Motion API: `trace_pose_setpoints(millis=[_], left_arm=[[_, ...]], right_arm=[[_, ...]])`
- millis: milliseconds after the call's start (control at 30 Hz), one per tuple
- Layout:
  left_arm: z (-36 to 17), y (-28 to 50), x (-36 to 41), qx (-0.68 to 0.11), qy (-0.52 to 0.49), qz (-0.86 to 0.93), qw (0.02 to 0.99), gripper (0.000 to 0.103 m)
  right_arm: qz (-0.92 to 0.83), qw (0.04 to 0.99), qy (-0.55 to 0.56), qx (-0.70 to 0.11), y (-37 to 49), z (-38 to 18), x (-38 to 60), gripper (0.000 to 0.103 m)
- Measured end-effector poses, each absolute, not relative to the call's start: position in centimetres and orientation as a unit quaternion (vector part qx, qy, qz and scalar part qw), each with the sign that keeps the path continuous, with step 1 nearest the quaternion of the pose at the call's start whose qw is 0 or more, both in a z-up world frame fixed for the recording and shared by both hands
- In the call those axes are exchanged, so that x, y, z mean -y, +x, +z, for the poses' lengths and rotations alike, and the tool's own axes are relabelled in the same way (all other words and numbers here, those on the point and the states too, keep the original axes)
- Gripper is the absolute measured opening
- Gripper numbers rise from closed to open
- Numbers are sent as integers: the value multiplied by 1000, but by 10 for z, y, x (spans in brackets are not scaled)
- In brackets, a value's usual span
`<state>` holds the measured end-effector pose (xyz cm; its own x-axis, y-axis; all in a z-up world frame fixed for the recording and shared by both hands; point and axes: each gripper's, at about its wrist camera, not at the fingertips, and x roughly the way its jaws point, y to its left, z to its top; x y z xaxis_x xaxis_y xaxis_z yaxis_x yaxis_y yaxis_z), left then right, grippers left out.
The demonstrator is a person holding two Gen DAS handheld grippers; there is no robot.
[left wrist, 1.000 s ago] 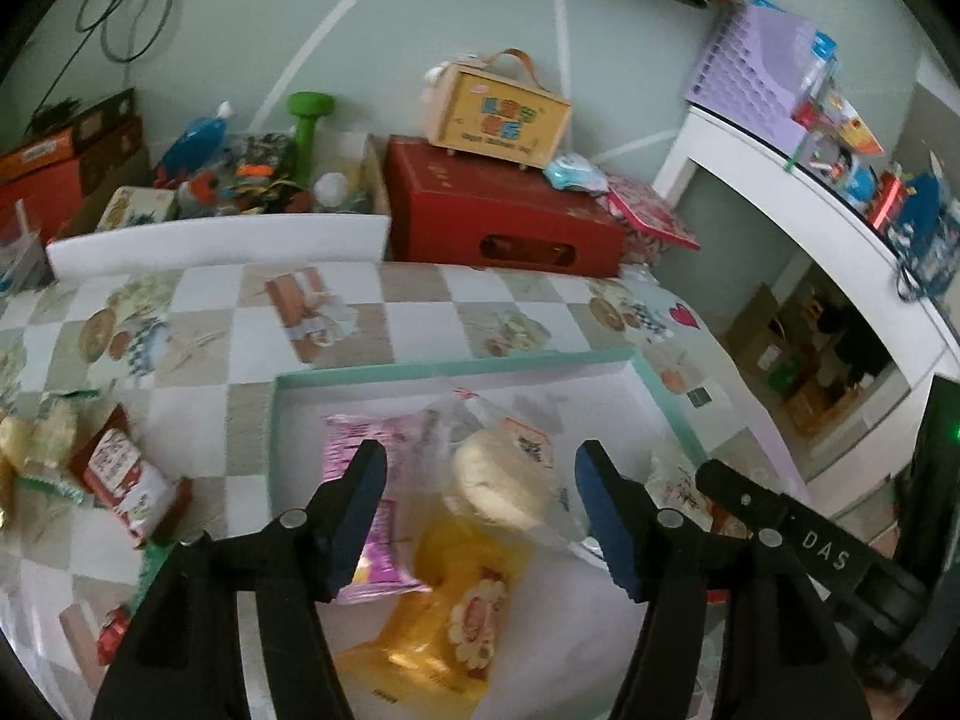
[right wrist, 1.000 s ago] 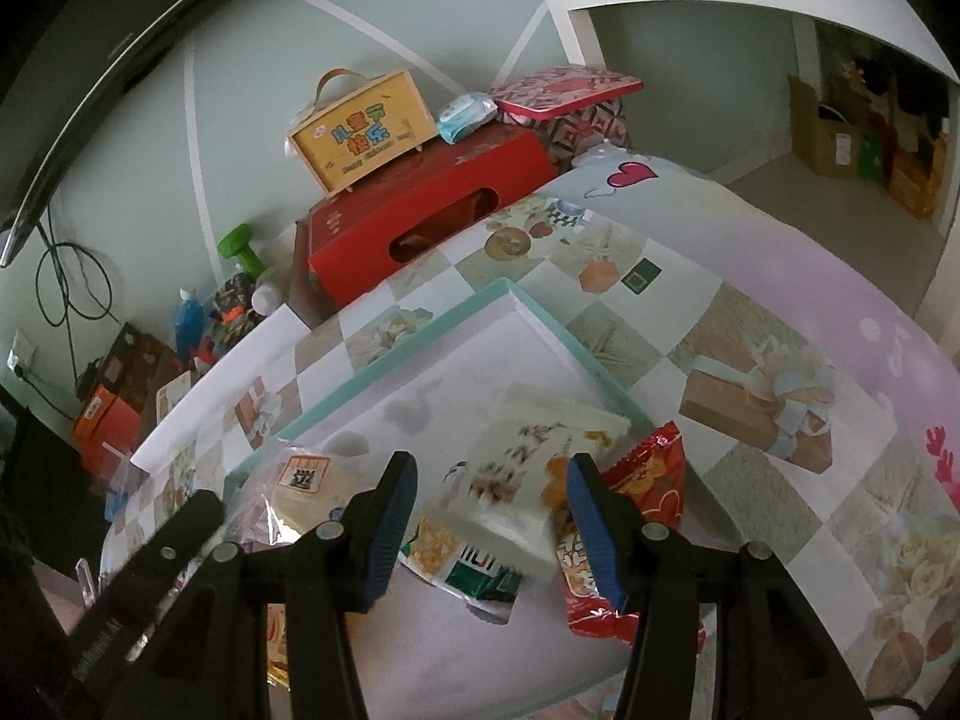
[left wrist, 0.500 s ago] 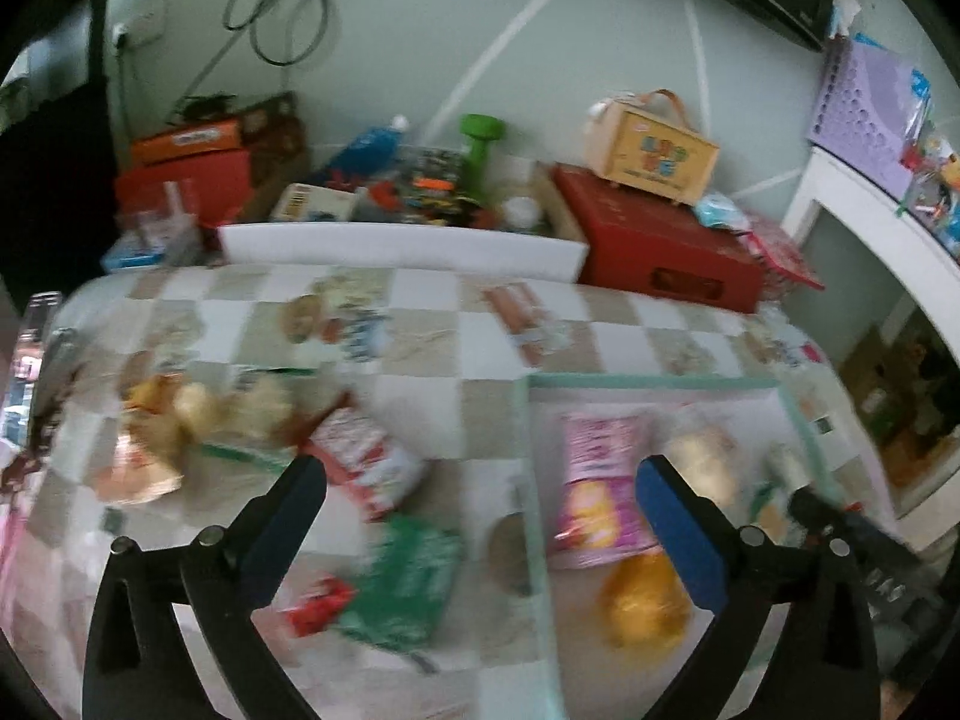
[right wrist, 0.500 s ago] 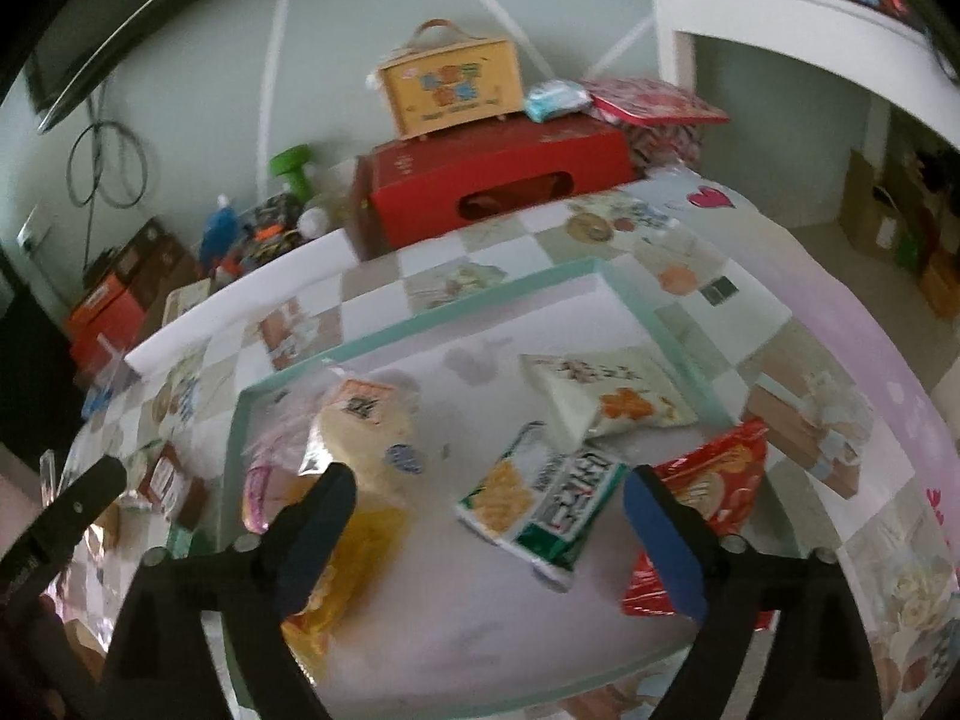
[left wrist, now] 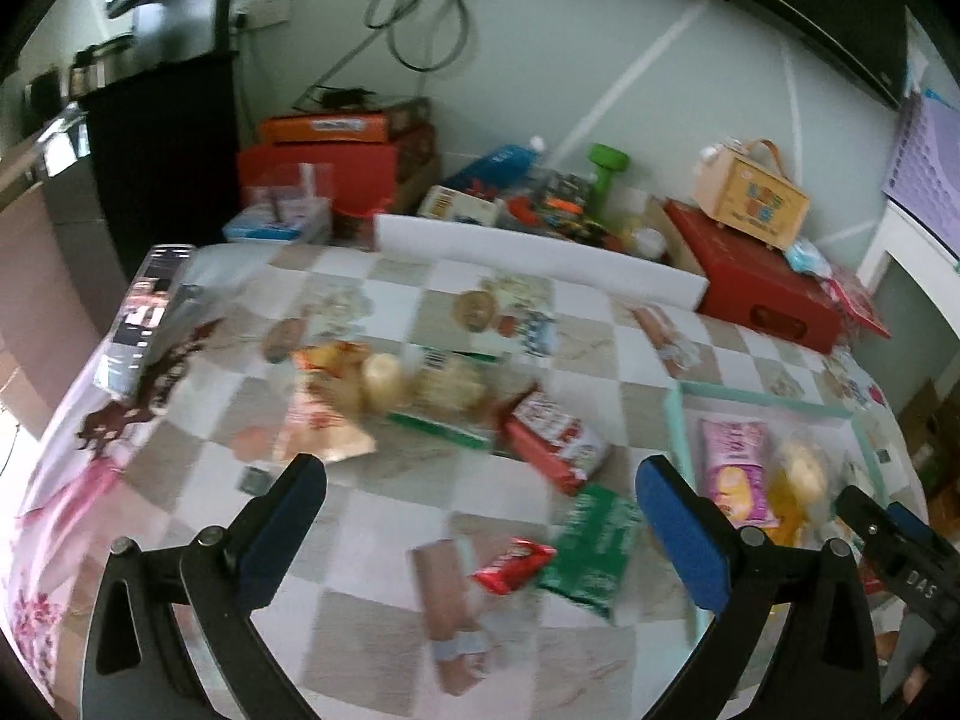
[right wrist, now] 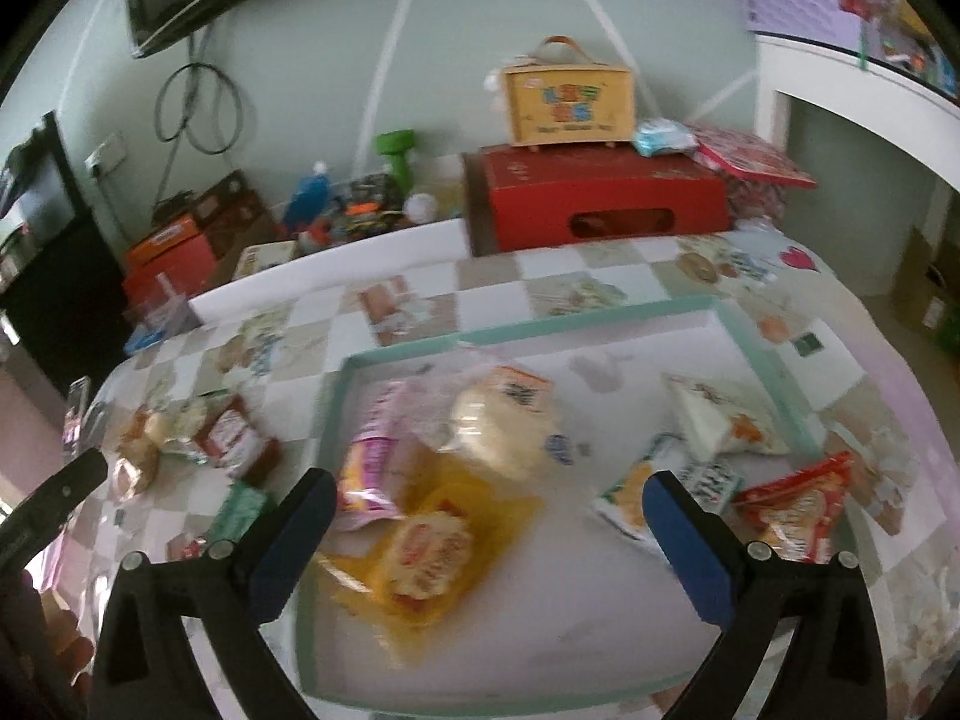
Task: Organize snacks
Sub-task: 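Move both grippers back to the snack pile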
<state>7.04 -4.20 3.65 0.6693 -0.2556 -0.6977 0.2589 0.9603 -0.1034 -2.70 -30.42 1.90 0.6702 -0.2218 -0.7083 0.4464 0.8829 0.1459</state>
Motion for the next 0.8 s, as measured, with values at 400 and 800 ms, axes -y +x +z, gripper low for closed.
trace_pose_setpoints(millis=[400,800], left_arm=[[33,87,-25,-401,-33,-76,912,103],[1,107,-38,-465,-40,-59,882,103]], right_arm=[[-94,923,109,-357,10,24,223,103],[-40,915,61,-397,41,-7,160,101]])
